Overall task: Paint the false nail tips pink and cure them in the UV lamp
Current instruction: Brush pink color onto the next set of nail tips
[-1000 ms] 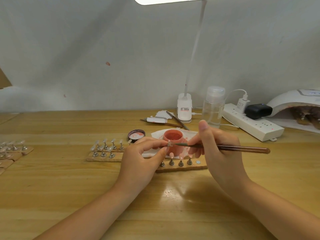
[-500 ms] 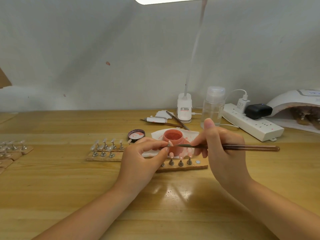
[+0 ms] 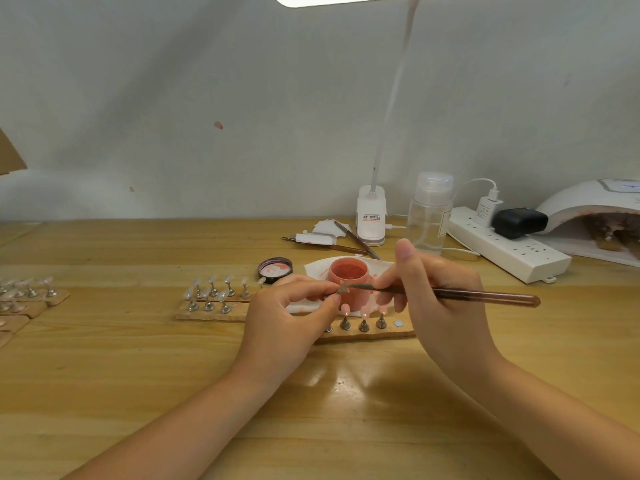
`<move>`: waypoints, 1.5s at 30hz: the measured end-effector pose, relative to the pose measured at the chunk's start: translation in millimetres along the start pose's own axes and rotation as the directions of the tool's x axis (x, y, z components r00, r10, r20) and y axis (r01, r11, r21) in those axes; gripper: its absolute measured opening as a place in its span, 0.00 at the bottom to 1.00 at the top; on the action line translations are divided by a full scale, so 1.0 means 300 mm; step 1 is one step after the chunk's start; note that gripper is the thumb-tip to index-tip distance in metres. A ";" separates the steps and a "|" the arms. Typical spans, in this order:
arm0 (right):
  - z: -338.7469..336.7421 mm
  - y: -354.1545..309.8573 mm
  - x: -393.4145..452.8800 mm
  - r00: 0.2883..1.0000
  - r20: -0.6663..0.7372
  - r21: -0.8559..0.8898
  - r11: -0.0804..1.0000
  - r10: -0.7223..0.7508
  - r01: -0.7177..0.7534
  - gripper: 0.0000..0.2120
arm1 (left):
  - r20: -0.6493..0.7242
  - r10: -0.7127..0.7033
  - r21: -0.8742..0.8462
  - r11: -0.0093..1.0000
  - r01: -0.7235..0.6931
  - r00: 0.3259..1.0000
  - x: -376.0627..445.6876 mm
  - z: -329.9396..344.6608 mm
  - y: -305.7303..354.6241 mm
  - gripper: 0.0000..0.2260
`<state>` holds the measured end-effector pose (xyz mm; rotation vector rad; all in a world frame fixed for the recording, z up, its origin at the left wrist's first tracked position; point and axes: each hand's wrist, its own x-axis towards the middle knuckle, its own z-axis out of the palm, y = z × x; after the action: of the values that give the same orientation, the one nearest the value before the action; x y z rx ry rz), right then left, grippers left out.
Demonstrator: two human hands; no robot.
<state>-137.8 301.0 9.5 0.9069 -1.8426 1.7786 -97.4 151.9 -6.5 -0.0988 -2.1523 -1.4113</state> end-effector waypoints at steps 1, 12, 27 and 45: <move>-0.003 0.003 -0.002 1.000 -0.010 0.011 1.000 0.020 -0.020 0.19 | 0.000 0.000 0.002 1.000 0.000 1.000 0.000 0.000 0.000 0.10; -0.005 0.001 -0.003 1.000 -0.006 0.026 0.999 0.027 -0.026 0.17 | -0.001 0.000 0.013 1.000 0.000 1.000 0.000 0.000 0.001 0.11; -0.011 0.000 0.001 0.998 -0.052 0.011 1.000 -0.019 0.019 0.14 | -0.023 0.047 0.010 0.999 -0.047 0.999 0.002 -0.004 -0.005 0.09; 0.000 -0.004 -0.016 0.999 -0.019 -0.007 0.999 -0.049 0.049 0.16 | -0.032 -0.054 -0.034 0.998 0.053 0.998 0.001 -0.004 -0.008 0.07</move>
<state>-133.6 301.8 6.8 0.9217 -1.7980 1.7446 -98.1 149.8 -7.9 -0.0302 -2.1195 -1.4690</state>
